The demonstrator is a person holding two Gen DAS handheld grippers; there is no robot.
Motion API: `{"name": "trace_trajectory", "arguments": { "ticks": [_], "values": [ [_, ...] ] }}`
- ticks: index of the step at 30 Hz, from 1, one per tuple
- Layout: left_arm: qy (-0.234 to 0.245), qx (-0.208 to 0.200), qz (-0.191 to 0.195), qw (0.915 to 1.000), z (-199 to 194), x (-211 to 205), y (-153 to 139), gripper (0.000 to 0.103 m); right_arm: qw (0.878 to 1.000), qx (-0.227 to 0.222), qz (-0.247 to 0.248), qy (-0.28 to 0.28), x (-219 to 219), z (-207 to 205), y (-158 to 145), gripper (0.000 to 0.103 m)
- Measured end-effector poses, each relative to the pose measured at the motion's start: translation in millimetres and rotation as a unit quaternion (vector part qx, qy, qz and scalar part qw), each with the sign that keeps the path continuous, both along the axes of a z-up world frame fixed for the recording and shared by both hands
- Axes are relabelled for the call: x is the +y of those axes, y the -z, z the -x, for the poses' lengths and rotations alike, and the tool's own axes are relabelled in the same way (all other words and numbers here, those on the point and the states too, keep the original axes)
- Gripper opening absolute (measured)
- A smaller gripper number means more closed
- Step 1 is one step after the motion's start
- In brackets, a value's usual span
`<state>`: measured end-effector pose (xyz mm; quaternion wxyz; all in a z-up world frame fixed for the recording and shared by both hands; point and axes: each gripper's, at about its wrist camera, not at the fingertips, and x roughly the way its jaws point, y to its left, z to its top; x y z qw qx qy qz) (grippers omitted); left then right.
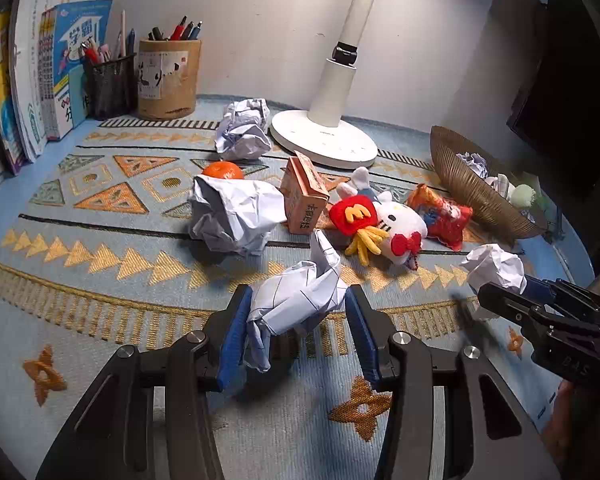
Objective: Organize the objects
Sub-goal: 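Carry both paper balls to the glass bowl and open both grippers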
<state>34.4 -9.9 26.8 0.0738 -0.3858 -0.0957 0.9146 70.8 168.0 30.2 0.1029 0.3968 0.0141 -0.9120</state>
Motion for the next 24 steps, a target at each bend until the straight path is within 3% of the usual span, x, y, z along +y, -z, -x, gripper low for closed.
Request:
{"name": "trace_trajectory", "arguments": {
  "ticks": [4,7,8,9,14,17,24],
  "values": [
    [0.004,0.019,0.019,0.9996,-4.6,5.1,-2.3,0.045,0.999,-0.034,0.023,0.022,35.1,3.6,14.8,0.046],
    [0.003,0.013,0.039,0.9992,-3.1,9.2,-0.1,0.045,0.997,-0.055,0.041,0.036,48.1,7.2,23.8,0.057],
    [0.004,0.012,0.044,0.9990,-2.7,10.9,0.1,0.045,0.996,-0.060,0.045,0.040,50.0,8.5,25.8,0.065],
    [0.005,0.013,0.048,0.9988,-2.8,12.3,0.2,0.045,0.996,-0.060,0.047,0.040,49.8,8.9,26.8,0.066],
    [0.007,0.012,0.064,0.9979,-3.4,16.8,1.0,0.045,0.998,-0.050,0.023,0.043,42.1,8.0,27.4,0.066],
    [0.006,0.011,0.065,0.9978,-3.7,17.2,1.0,0.045,0.998,-0.040,0.010,0.047,40.0,5.7,24.6,0.048],
    [0.018,0.022,0.091,0.9955,-7.6,32.9,-8.9,0.045,0.998,0.006,-0.009,0.066,50.4,-4.6,-7.4,0.047]
  ]
}}
